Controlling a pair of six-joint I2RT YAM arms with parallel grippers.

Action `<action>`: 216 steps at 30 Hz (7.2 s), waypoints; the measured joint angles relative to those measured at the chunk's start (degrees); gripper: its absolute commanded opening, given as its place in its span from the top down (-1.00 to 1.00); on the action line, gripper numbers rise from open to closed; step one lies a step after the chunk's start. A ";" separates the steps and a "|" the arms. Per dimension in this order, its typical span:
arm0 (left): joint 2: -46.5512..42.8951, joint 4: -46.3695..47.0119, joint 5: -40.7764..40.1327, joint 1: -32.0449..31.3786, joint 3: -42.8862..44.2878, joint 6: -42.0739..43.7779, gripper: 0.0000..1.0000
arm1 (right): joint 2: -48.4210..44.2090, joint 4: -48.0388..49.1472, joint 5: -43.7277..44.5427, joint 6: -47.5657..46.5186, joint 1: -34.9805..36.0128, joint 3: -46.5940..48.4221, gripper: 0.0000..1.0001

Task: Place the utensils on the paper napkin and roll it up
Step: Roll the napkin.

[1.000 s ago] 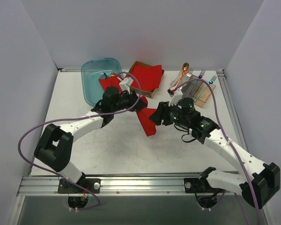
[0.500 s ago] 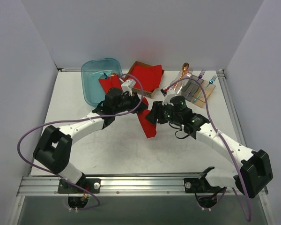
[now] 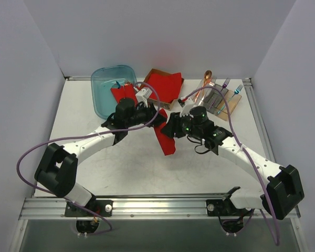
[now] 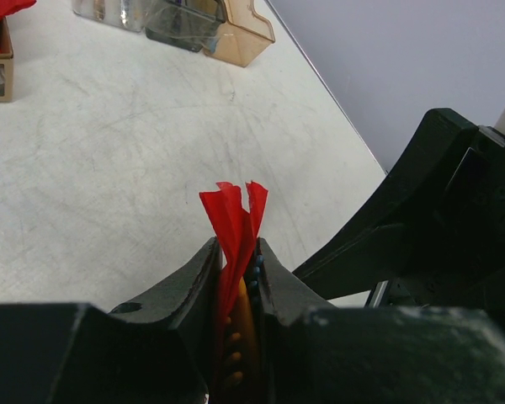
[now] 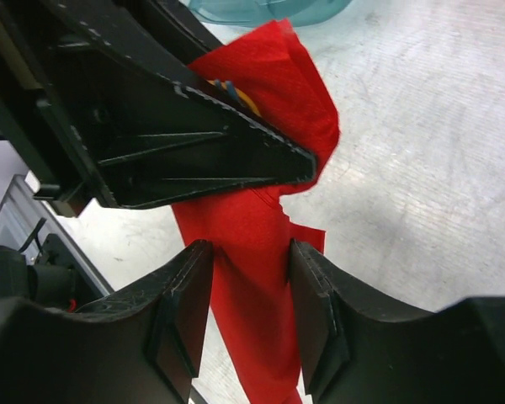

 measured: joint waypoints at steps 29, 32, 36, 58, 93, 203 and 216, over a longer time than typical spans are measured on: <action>-1.29 9.25 9.29 2.64 -4.26 -8.66 0.42 | -0.94 16.06 -17.49 7.69 -5.40 -7.45 1.00; -1.29 11.80 10.36 3.10 -4.52 -10.67 0.19 | -1.42 17.81 -17.53 8.61 -5.62 -8.15 1.00; -1.36 16.37 10.60 3.63 -4.61 -13.79 0.16 | -1.51 18.62 -17.44 9.18 -5.95 -10.16 1.00; -1.73 16.94 9.81 5.84 -5.66 -13.42 -0.30 | -1.51 19.28 -17.42 11.28 -5.99 -13.14 1.00; -2.43 4.48 7.02 5.33 -3.76 -5.95 0.16 | -1.11 20.11 -17.31 11.34 -5.99 -13.97 1.00; -3.06 43.43 8.24 2.21 -21.44 -23.69 0.95 | 3.06 47.08 -0.46 28.85 -0.37 -14.08 0.34; -2.71 45.46 13.03 2.34 -21.44 -23.85 0.95 | -4.68 34.42 1.36 21.55 -4.28 -13.84 -0.25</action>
